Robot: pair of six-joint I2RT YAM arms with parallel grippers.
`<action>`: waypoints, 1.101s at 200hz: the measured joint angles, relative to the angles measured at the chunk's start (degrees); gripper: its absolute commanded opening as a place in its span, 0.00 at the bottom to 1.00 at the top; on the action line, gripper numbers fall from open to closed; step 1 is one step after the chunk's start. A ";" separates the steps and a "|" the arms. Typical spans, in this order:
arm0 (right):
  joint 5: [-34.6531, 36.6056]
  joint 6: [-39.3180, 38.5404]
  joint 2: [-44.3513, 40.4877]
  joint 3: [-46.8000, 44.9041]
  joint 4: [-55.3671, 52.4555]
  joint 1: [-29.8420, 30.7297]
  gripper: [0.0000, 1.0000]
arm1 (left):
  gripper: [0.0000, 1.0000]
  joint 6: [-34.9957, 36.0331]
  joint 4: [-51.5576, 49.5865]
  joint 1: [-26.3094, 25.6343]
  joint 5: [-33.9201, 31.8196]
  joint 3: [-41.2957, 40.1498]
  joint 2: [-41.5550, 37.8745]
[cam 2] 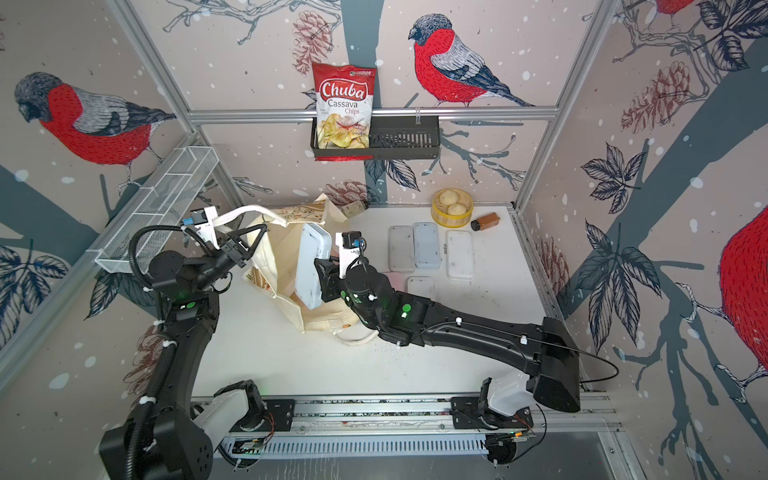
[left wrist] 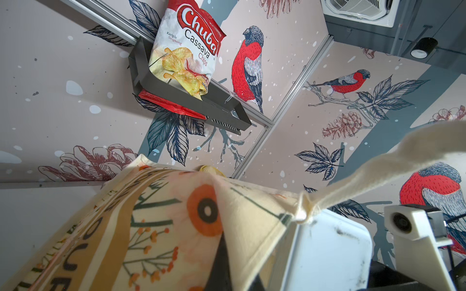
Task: Take out the pencil case from the canvas bag
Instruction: Pick up the pencil case from the canvas bag, then place the pencil case at the center of the board.
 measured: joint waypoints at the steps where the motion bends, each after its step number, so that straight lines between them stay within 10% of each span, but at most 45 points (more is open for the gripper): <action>1: -0.02 -0.02 -0.11 -0.04 0.00 0.00 0.23 | 0.00 0.07 -0.11 0.00 -0.02 0.04 0.00; 92: -5.20 0.31 -14.64 -8.59 -8.00 -3.28 0.23 | 0.00 4.57 -9.62 0.04 -4.13 1.79 0.13; 220: -5.29 2.89 -24.52 -12.37 -46.38 -44.65 0.21 | 0.00 8.92 -17.94 0.07 -7.78 3.50 -1.27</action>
